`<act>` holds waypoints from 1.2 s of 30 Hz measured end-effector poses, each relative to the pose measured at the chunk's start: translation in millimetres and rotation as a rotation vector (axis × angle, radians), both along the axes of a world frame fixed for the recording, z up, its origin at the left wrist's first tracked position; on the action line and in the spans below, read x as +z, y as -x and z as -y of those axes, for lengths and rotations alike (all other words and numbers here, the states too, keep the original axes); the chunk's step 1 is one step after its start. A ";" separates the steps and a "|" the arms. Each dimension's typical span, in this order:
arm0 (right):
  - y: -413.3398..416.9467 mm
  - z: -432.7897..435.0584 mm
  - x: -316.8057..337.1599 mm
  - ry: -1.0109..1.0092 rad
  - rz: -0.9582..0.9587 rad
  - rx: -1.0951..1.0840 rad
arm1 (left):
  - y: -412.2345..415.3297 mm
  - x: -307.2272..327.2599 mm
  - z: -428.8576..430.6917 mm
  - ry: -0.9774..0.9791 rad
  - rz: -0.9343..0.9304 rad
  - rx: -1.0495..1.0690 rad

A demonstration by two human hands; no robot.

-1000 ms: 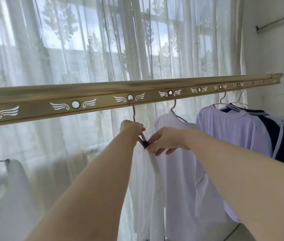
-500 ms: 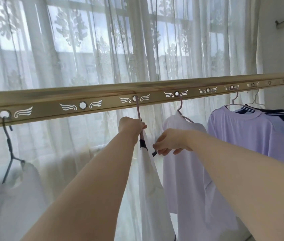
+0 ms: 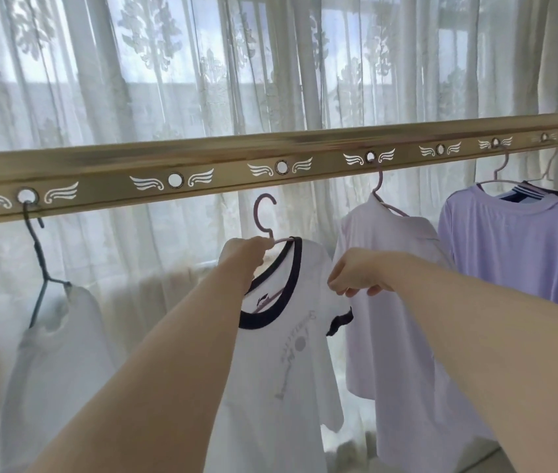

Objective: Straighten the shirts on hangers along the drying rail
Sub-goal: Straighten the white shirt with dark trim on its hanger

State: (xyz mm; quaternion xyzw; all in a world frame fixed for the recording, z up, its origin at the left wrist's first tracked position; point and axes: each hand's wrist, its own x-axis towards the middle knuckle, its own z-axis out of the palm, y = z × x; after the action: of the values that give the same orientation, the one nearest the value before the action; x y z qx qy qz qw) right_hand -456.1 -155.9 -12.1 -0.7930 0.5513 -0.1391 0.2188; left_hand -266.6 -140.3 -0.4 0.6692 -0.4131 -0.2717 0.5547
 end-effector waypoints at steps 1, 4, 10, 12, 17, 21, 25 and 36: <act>1.9 2.0 -2.1 -0.004 0.001 0.001 | -3.4 -2.5 -0.4 -0.024 0.051 0.006; 3.7 6.3 -8.0 -0.003 -0.014 -0.011 | -15.5 -11.6 -4.8 -0.069 0.161 -0.052; -4.5 6.1 -14.3 0.140 -0.072 -0.046 | -26.5 -17.1 -15.9 -0.099 0.307 -0.177; -8.6 6.9 -16.9 0.176 0.003 -0.054 | -29.9 -17.4 -18.2 -0.076 0.309 -0.174; -21.5 11.6 -19.1 0.272 0.186 -0.094 | -26.8 -14.9 -19.6 -0.038 0.345 -0.214; -34.0 17.4 -23.4 0.321 0.102 -0.167 | -21.4 -14.0 -19.2 -0.032 0.381 -0.315; -41.6 26.3 -28.5 0.362 0.057 -0.201 | -28.3 -17.1 -17.5 -0.086 0.456 -0.386; -32.6 51.1 -42.9 0.151 0.063 -0.388 | -93.3 -31.7 -13.3 -0.094 0.399 -0.319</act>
State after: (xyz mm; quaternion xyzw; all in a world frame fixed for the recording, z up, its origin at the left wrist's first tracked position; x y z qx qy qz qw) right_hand -423.6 -207.1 -55.0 -0.6813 0.6746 -0.2442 0.1450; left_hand -173.3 -127.0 -32.1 0.6608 -0.6018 -0.2373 0.3806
